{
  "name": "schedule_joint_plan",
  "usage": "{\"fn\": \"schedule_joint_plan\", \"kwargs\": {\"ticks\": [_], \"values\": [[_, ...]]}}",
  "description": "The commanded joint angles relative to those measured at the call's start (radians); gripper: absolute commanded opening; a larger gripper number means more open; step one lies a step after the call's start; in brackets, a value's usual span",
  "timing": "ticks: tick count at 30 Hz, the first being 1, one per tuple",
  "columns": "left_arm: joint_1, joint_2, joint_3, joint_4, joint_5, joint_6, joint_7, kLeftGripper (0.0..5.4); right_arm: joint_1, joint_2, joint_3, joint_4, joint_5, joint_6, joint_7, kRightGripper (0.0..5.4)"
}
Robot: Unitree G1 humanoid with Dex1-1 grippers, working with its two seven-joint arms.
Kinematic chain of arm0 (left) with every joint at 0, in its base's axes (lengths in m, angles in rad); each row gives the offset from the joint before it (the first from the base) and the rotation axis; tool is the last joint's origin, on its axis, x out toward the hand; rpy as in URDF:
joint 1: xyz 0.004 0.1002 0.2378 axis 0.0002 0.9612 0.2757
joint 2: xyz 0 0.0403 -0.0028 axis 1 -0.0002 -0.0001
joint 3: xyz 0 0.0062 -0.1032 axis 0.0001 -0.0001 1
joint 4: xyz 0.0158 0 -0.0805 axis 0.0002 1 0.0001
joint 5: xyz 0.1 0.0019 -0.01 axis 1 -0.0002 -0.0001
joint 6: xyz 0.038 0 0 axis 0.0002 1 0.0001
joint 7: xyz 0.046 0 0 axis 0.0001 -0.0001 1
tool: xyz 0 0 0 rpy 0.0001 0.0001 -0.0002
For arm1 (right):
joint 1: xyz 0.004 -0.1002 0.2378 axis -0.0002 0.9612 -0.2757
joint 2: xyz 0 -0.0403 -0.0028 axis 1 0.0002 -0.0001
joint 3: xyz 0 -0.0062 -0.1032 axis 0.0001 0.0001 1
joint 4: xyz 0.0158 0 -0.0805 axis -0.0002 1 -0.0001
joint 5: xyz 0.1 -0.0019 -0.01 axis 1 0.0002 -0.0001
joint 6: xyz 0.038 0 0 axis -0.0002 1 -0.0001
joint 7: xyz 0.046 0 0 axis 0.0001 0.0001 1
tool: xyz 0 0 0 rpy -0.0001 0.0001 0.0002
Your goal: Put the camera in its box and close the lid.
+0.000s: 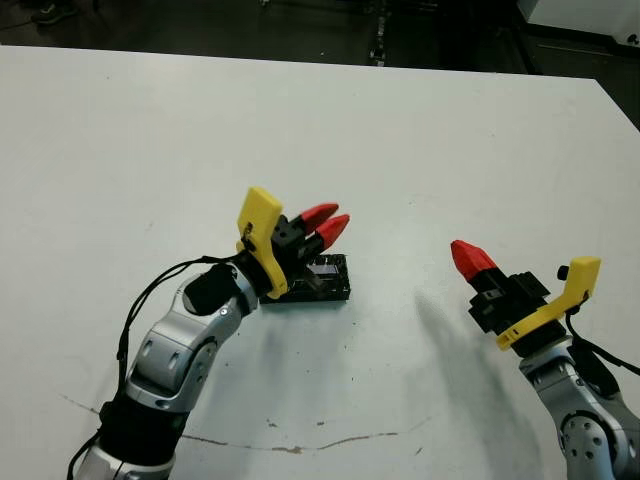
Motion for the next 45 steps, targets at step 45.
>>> {"fn": "schedule_joint_plan", "kwargs": {"ticks": [45], "values": [[0.154,0.053,0.258,-0.230,-0.031,-0.152,0.041,0.01,0.011,0.000,-0.002,-0.002,-0.005,-0.003,-0.014,0.00]]}}
